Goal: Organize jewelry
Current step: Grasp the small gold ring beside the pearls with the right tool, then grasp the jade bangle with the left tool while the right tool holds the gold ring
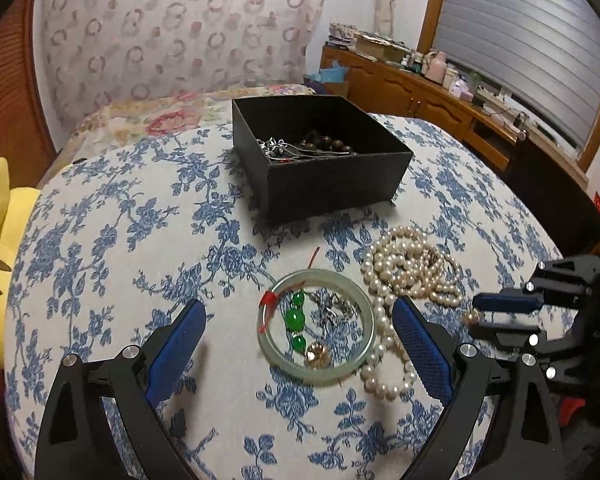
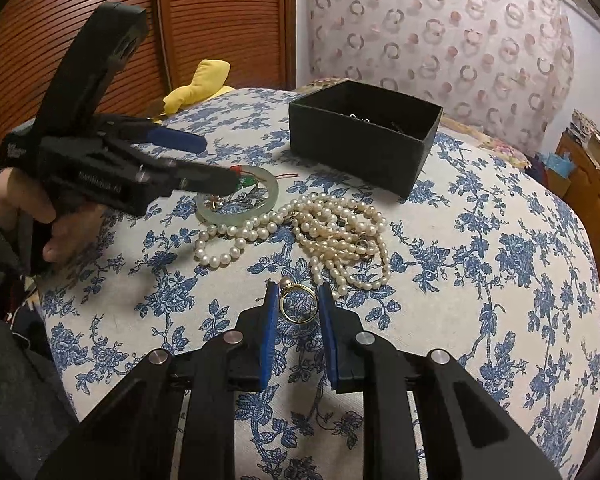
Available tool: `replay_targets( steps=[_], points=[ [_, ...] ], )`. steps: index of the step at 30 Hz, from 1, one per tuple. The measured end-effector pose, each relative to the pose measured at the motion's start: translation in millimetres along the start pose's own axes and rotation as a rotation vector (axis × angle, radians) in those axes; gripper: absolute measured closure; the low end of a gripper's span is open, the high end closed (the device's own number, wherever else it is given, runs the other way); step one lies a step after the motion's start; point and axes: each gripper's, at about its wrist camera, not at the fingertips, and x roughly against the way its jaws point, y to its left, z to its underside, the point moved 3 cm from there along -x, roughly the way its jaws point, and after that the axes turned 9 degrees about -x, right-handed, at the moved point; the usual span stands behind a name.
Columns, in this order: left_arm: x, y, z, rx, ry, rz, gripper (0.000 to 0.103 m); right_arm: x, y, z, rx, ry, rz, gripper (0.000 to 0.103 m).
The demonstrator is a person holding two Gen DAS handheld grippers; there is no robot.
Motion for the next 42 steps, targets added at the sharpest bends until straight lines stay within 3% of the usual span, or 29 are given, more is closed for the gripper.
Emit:
replay_targets(
  steps=[16,21,34,42],
  points=[
    [-19.1,-14.5,5.2,-0.044,0.052,-0.005,0.012,-0.9,-4.1,3.1,-0.010,-0.002,0.002,0.081],
    [-19.9,-12.9,4.1,-0.042,0.055,-0.012,0.027,-1.4,-4.1,3.2,-0.009,-0.001,0.002,0.081],
    [-14.0,-2.7,9.4,-0.038,0.064,-0.032,0.028,-3.1,-3.3,3.9,-0.005,0.002,0.002,0.081],
    [-20.8,-14.3,6.9,-0.089,0.075,-0.071,0.029,-3.3,-4.3,3.5,-0.007,0.001,0.003,0.081]
  ],
)
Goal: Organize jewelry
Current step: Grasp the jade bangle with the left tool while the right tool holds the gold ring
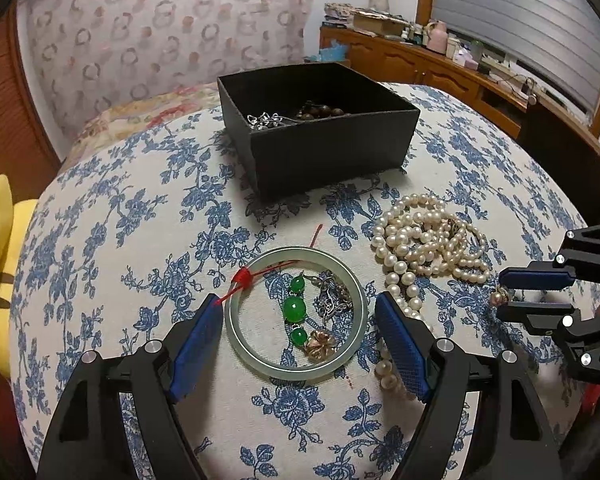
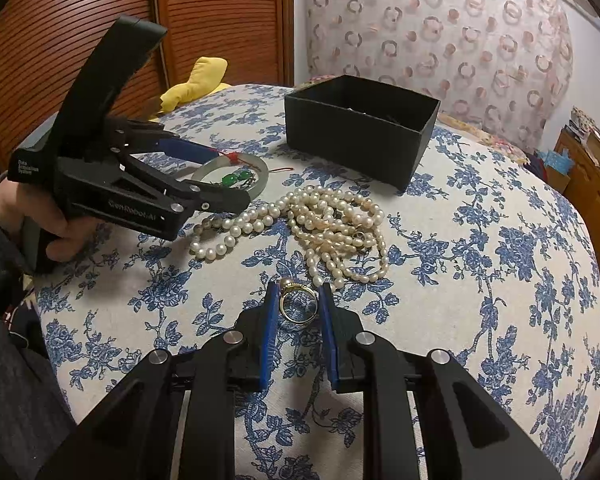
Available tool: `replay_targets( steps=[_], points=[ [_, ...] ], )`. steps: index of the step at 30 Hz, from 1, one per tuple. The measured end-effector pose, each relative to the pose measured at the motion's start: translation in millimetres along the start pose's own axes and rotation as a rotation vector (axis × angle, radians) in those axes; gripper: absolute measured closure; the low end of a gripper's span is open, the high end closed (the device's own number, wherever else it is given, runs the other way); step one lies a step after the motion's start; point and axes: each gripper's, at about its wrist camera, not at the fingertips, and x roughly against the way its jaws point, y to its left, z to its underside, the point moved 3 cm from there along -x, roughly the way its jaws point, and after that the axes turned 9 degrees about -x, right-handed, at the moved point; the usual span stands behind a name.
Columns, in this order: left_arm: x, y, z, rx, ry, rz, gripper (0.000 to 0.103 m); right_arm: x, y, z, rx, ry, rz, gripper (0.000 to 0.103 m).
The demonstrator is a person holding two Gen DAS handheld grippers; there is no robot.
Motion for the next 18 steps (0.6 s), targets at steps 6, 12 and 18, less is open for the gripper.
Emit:
replay_targets(
  steps=[6,12,18],
  points=[
    [9.4,0.6,1.8,0.000,-0.025,-0.011,0.034,1.7,-1.5,-2.1,0.000,-0.006,0.001,0.081],
    [32.4,3.3,-4.3,0.023,-0.089,-0.014,0.034,6.9,-0.8,-9.8,0.003,-0.027,0.002,0.081],
    [43.8,5.9,-13.0,0.034,-0.128,-0.019,0.034,15.8,-3.3,-22.5,0.000,-0.060,0.006,0.081]
  ],
)
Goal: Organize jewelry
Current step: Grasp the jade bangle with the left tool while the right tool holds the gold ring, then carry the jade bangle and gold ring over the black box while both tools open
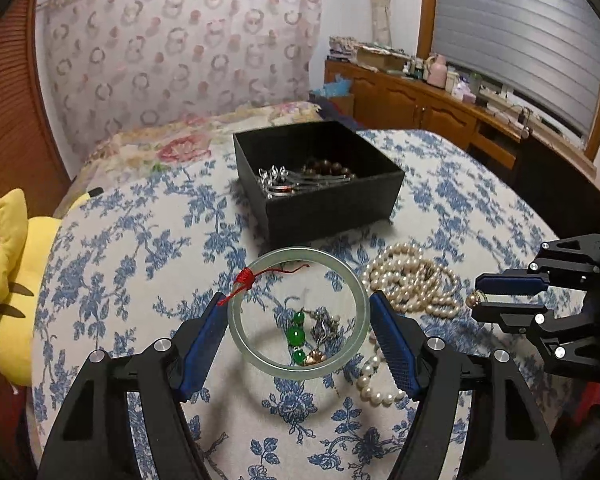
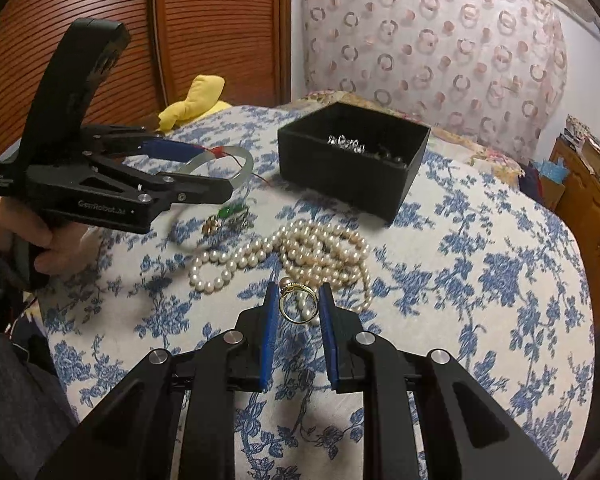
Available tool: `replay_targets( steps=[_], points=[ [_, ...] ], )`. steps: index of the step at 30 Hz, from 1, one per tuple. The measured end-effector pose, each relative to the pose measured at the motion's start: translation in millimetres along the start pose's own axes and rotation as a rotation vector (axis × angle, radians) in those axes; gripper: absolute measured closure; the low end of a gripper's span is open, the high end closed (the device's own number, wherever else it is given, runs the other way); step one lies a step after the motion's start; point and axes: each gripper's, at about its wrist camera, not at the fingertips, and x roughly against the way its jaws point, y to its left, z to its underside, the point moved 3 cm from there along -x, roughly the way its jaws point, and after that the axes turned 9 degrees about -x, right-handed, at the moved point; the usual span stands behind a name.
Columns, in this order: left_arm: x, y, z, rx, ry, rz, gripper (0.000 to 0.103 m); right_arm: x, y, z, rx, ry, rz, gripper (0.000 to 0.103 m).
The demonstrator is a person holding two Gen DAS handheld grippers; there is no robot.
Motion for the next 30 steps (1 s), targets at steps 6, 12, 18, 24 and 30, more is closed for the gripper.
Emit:
replay_targets(
  steps=[6,12,18,24,30],
  points=[
    [7.8,1.6,-9.1,0.014,-0.036,-0.005,0.034,2.4,-5.1,-13.9,-0.001,-0.023,0.007,0.081],
    [9.5,8.2,-25.8,0.024,-0.067,-0.010,0.034,1.1,-18.0,-42.8,0.000,-0.064,0.018,0.081],
    [3.4,16.8,-42.7,0.029,-0.083,-0.023,0.034,-5.7,-35.9,-79.7,-0.024,-0.116,0.008,0.081],
    [-5.8,28.4,-59.8,0.036,-0.086,-0.034,0.034,-26.5,-46.0,-104.5,-0.041,-0.119,-0.022,0.081],
    [-15.9,35.2,-72.4,0.045,-0.081,-0.037,0.034,-49.5,-52.6,-113.5,-0.045,-0.104,-0.045,0.081]
  ],
)
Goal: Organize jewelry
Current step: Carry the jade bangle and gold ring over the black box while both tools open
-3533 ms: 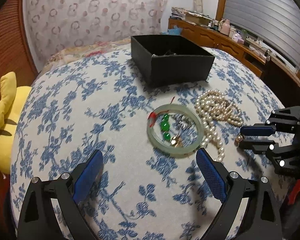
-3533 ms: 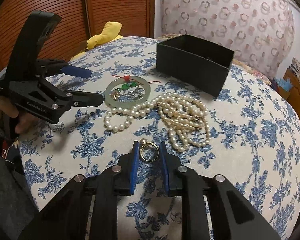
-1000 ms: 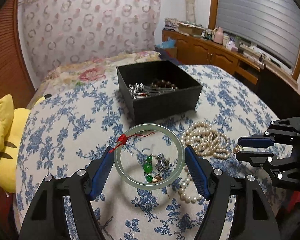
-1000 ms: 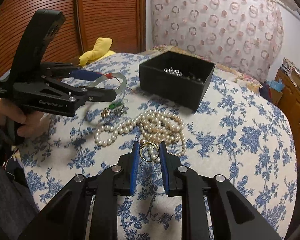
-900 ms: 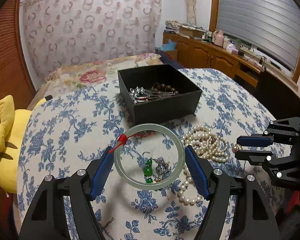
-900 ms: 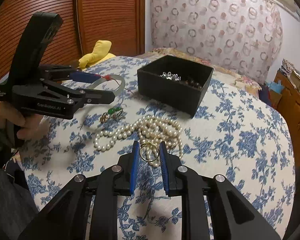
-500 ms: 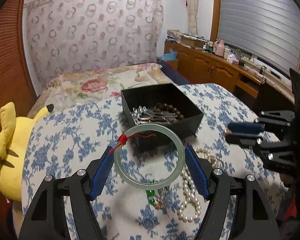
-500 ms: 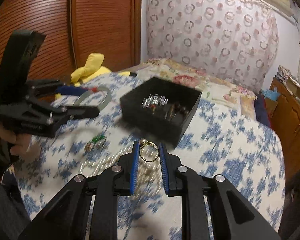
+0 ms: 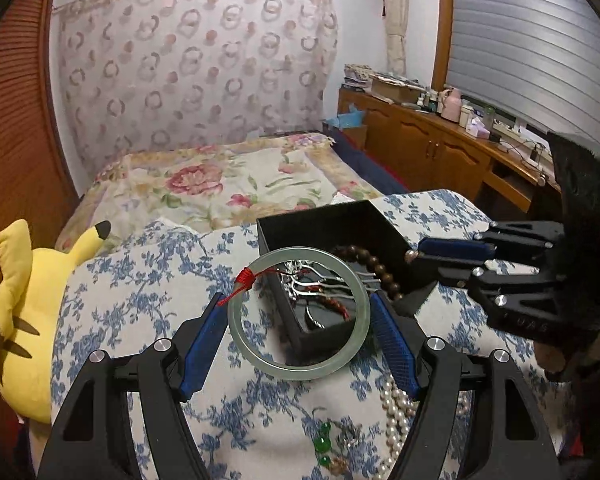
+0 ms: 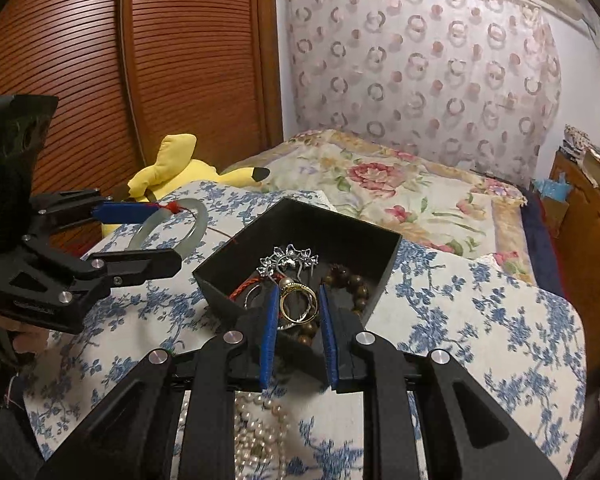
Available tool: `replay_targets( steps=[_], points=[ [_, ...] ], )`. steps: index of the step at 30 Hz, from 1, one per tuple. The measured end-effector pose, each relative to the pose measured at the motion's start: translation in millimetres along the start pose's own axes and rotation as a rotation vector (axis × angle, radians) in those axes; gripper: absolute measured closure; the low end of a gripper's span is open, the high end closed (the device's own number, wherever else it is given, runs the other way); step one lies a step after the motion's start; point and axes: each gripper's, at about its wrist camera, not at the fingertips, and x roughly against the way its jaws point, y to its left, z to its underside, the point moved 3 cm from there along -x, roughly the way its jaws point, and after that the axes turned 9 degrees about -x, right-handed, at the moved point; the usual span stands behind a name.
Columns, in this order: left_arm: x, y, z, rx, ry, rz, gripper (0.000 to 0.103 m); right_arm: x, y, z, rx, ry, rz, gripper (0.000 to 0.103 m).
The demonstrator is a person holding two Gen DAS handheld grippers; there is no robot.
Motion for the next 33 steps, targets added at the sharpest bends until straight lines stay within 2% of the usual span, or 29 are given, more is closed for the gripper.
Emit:
replay_targets(
  steps=[12,14,26,33],
  points=[
    [-21.8,1.2,-19.0,0.006,0.012,0.020,0.034,-12.1,-9.7,0.8,-0.026,0.003,-0.035,0.078],
    [-28.4,-2.0,-21.3,-0.002,0.021,0.019,0.034,-11.9,-10.5,0.7,-0.032,-0.001,-0.032,0.072],
    [-64.4,-11.5,-35.2,-0.032,0.055,0.030,0.034,1.5,-33.5,-1.3,-0.078,-0.052,0.022,0.072],
    [-73.6,-12.1,-34.8,-0.035,0.075,0.022,0.034,-2.7,-39.5,-0.2,-0.090,-0.046,0.032,0.072]
  ],
)
